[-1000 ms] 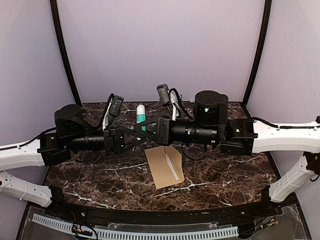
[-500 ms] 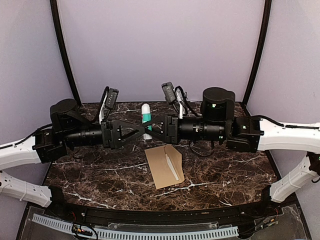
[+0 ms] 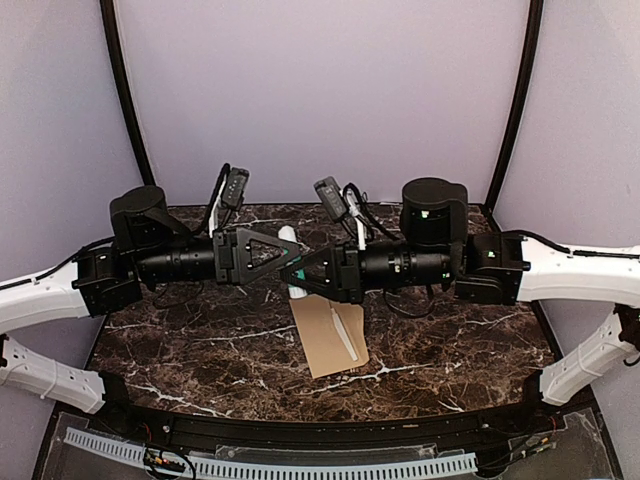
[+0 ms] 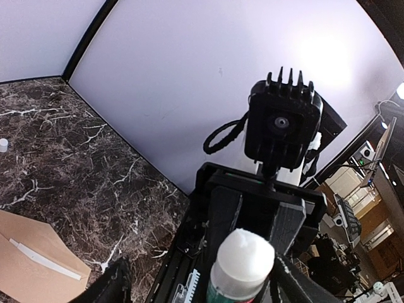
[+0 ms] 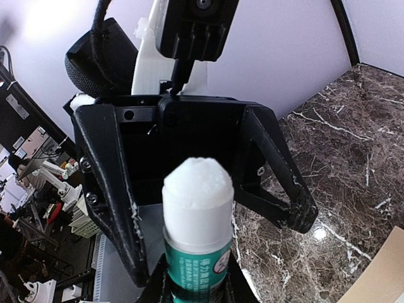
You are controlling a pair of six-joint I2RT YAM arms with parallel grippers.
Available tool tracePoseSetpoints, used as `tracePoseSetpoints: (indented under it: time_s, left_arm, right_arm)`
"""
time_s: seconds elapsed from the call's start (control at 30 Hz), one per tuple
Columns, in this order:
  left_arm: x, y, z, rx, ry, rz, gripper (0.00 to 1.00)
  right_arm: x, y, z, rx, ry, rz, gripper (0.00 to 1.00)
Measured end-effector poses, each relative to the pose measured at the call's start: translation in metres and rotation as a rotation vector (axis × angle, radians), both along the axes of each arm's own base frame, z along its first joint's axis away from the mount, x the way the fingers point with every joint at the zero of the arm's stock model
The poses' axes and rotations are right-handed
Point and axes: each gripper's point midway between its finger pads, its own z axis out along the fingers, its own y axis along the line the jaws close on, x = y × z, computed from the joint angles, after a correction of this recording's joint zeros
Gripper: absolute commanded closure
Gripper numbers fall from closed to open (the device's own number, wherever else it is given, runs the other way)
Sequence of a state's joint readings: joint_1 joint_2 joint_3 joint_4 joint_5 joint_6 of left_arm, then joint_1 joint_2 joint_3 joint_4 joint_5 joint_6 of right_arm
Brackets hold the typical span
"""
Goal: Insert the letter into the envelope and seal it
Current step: Unscrew the solid glue.
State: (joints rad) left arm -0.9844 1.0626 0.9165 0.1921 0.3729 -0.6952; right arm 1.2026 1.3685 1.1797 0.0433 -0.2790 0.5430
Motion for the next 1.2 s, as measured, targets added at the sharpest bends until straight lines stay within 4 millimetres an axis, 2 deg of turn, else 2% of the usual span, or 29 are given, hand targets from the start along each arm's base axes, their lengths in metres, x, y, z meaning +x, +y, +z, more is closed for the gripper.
tracePoseSetpoints:
  time_s: [0.17,0.37,0.47,0.53,0.6,0.73,0.83,1.0,1.2]
  left_arm:
    - [-0.002,-0.001,-0.001,0.0,0.013,-0.012,0.52]
    - [-0.003,-0.002,-0.001,-0.002,0.023,-0.022,0.69]
    - [-0.004,-0.003,-0.002,-0.003,0.028,-0.032,0.79]
    - [-0.005,-0.003,-0.002,-0.003,0.021,-0.035,0.86]
    - [-0.004,-0.003,-0.001,-0.004,0.012,-0.034,0.89]
    - [0.0,-0.003,0.004,-0.025,0.024,-0.006,0.92]
    - [0.008,-0.001,0.015,-0.073,0.021,0.04,0.93]
    - [0.023,0.007,0.036,-0.187,0.005,0.136,0.94]
    - [0.035,0.015,0.046,-0.274,-0.001,0.216,0.94]
  right_arm:
    - [-0.002,0.0,-0.001,-0.004,-0.004,0.013,0.95]
    - [-0.003,-0.001,-0.008,-0.033,0.004,0.016,0.95]
    - [-0.003,-0.002,-0.012,-0.047,0.008,0.013,0.92]
    - [-0.002,-0.002,-0.013,-0.052,0.013,0.009,0.82]
    - [-0.001,-0.003,-0.013,-0.051,0.018,0.002,0.66]
    - [0.005,-0.005,-0.005,-0.013,0.013,-0.038,0.37]
    - [0.007,-0.015,0.001,0.065,0.031,-0.081,0.27]
    - [0.011,-0.026,0.011,0.24,0.11,-0.147,0.27]
    - [0.019,-0.02,0.027,0.415,0.228,-0.207,0.35]
